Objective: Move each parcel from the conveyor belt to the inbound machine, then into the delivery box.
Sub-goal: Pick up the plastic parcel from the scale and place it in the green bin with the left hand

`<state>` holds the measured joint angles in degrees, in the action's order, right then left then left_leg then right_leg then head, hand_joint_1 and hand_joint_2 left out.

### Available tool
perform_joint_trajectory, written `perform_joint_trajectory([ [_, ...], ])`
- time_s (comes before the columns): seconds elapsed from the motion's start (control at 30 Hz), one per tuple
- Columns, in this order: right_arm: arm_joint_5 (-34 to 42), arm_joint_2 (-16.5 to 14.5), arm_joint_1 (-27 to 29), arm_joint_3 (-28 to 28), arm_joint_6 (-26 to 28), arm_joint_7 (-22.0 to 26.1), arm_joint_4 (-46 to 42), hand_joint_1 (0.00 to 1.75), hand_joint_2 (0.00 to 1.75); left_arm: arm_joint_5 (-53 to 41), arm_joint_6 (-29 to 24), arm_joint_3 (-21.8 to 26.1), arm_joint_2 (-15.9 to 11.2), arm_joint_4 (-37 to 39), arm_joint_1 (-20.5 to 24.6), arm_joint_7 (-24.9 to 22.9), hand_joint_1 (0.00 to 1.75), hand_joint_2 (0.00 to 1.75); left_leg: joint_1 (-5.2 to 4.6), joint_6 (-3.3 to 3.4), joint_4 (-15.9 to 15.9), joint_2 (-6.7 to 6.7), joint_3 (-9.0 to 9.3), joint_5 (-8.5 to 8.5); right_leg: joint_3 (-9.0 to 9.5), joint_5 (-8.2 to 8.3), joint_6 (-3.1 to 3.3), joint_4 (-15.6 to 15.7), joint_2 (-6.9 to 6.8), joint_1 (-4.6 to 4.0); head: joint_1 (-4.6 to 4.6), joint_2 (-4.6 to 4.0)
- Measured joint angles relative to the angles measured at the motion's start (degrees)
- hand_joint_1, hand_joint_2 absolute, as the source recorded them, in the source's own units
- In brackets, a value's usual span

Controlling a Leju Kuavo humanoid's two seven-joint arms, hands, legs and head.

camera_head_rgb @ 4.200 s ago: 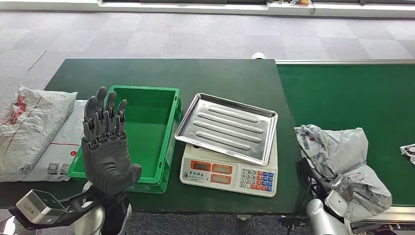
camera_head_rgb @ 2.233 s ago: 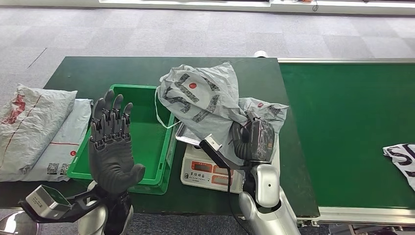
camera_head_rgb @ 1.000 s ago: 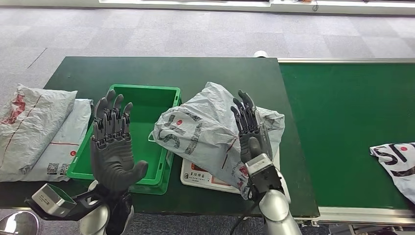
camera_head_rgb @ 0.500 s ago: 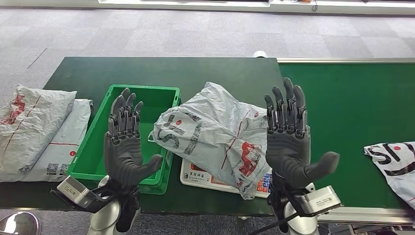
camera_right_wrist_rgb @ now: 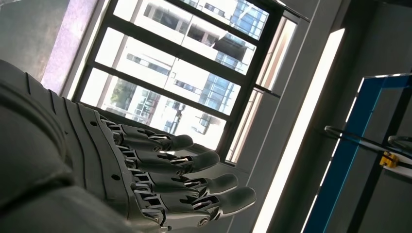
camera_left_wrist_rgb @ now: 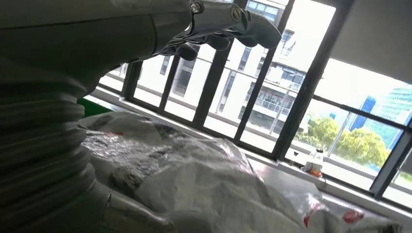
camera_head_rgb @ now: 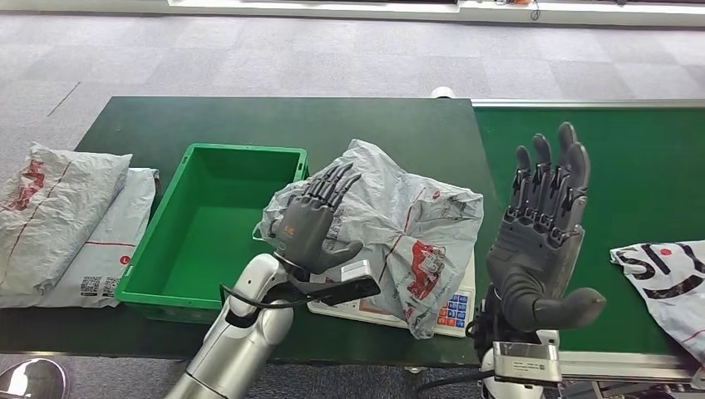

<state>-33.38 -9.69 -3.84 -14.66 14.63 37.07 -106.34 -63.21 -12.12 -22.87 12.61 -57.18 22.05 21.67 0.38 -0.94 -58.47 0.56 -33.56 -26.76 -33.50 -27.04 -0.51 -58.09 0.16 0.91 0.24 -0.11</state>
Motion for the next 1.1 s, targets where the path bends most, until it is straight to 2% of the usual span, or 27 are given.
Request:
perform_joint_trajectory([
  [0.03,0.1,-0.03,-0.13,-0.2,0.29,-0.1,0.08,0.0,1.75,-1.45,0.18,-1.09,0.23,2.31,1.06,-0.49,0.0,1.75,0.0,0.0,0.0,0.0,0.0,0.0,0.0,0.0,0.0,0.0,0.0,0.0,0.0,0.0],
  [0.2,0.6,-0.05,-0.16,-0.58,1.2,-0.02,0.44,0.0,1.75,-4.86,1.34,-5.59,1.33,11.02,4.34,-1.29,0.0,1.75,0.0,0.0,0.0,0.0,-0.04,-0.02,-0.05,-0.02,0.0,0.0,0.0,0.0,0.0,0.0],
  [0.33,0.7,-0.05,-0.07,-0.58,1.54,-0.02,0.48,0.0,1.75,-5.5,2.85,-8.11,2.11,16.09,5.81,-0.02,0.0,1.75,0.0,0.0,0.01,0.0,-0.06,-0.03,-0.06,-0.04,0.0,0.0,0.0,0.0,0.0,0.0],
  [0.6,0.56,-0.05,0.0,-0.58,1.58,-0.06,0.73,0.0,1.75,-5.57,4.07,-10.42,2.81,20.75,6.83,0.98,0.0,1.75,0.0,0.0,0.01,0.0,-0.06,-0.02,-0.04,-0.04,0.0,0.0,0.0,-0.01,0.0,0.0],
  [0.63,0.55,-0.05,0.02,-0.58,1.58,-0.06,0.75,0.0,1.75,-5.57,4.08,-10.46,2.85,21.06,6.93,0.98,0.05,1.75,0.0,0.0,0.01,0.0,-0.06,-0.02,-0.04,-0.04,0.0,0.0,0.0,-0.01,0.0,0.0],
  [0.73,0.38,-0.06,0.06,-0.58,1.62,-0.17,0.78,0.0,1.75,-5.59,4.3,-10.54,2.91,21.76,7.18,1.19,1.36,1.75,0.0,0.0,0.01,0.0,-0.06,-0.02,-0.04,-0.04,0.0,0.0,0.0,0.0,0.0,0.0],
  [0.77,0.21,-0.07,0.07,-0.58,1.65,-0.27,0.8,0.0,1.75,-5.6,4.45,-10.71,2.92,21.98,7.28,1.47,1.75,1.75,0.0,0.0,0.0,0.0,-0.06,-0.02,-0.04,-0.04,0.0,0.0,0.0,0.0,0.0,0.0],
  [1.0,-1.07,-0.45,0.37,-0.56,1.89,-1.73,0.82,0.0,1.75,-4.54,3.27,-12.4,2.97,23.1,8.42,3.45,1.75,1.75,0.0,0.0,0.01,0.0,-0.06,-0.02,-0.04,-0.04,0.0,0.0,0.0,0.0,0.0,0.0],
  [1.1,-1.55,-0.57,0.79,-0.44,2.06,-2.21,0.78,0.0,1.75,-2.85,-0.8,-12.7,2.93,22.63,8.62,3.95,1.75,1.75,0.0,0.0,0.01,-0.01,-0.07,-0.02,-0.04,-0.04,0.0,0.0,-0.01,0.0,0.0,0.0],
])
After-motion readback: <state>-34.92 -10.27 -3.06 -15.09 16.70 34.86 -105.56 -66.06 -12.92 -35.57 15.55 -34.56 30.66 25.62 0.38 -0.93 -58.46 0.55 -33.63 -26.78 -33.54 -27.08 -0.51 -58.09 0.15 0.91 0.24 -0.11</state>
